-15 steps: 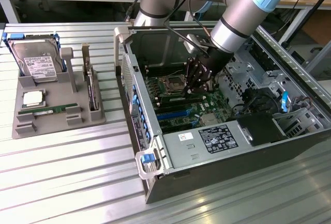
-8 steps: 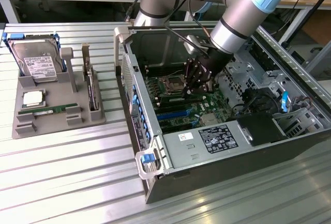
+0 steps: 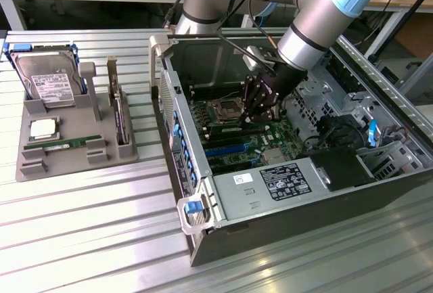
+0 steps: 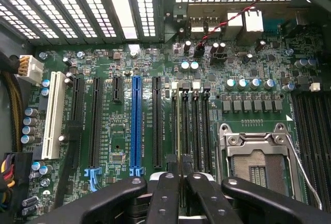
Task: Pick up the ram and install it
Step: 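Insert the ram into the slot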
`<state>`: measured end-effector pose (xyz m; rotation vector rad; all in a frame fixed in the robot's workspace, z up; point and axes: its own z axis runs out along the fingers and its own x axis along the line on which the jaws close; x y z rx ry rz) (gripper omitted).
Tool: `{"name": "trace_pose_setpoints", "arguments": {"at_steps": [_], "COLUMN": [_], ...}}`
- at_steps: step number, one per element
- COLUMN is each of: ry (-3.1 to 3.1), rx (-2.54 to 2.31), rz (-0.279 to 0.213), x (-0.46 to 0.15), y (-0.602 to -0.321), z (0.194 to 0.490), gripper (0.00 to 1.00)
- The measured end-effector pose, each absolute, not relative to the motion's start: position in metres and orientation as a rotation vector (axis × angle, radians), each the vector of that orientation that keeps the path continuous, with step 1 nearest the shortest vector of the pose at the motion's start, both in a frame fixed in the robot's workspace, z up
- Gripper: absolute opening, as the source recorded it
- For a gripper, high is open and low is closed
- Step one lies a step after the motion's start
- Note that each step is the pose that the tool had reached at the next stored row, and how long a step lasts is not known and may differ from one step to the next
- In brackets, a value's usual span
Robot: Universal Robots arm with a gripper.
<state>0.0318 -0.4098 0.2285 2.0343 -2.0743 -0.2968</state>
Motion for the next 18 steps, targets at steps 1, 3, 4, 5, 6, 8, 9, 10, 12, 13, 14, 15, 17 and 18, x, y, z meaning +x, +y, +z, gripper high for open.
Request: {"name": "trace_pose_setpoints", "arguments": {"at_steps": [1, 3, 4, 5, 6, 8, 9, 10, 12, 13, 14, 15, 17, 18], "ry": [-2.073, -2.068, -2.063, -2.057, -2.053, -2.052, -2.052, -2.052, -2.052, -2.052, -2.052, -2.052, -2.051, -2.051], "rx": [2.035, 2.039, 2.044, 2.050, 2.053, 2.054, 2.053, 2.055, 2.054, 2.054, 2.054, 2.054, 2.054, 2.054], "rz": [-0.297, -0.296, -0.295, -0.294, -0.293, -0.294, -0.294, -0.294, -0.294, -0.294, -0.294, -0.294, -0.294, -0.294], "x": [0.0316, 0.0305, 0.0303, 0.0303, 0.0303, 0.0334, 0.0359, 0.0373, 0.0371, 0.0369, 0.0364, 0.0358, 0.0343, 0.0341], "y": [-0.4097, -0.4098, -0.4097, -0.4096, -0.4097, -0.4096, -0.4097, -0.4096, -0.4096, -0.4096, -0.4097, -0.4097, -0.4097, -0.4096], "z": [0.2288, 0.2291, 0.2291, 0.2291, 0.2291, 0.2292, 0.2293, 0.2289, 0.2290, 0.2290, 0.2291, 0.2290, 0.2292, 0.2302], "gripper": [0.12, 0.12, 0.12, 0.12, 0.12, 0.12, 0.12, 0.12, 0.12, 0.12, 0.12, 0.12, 0.12, 0.12]}}
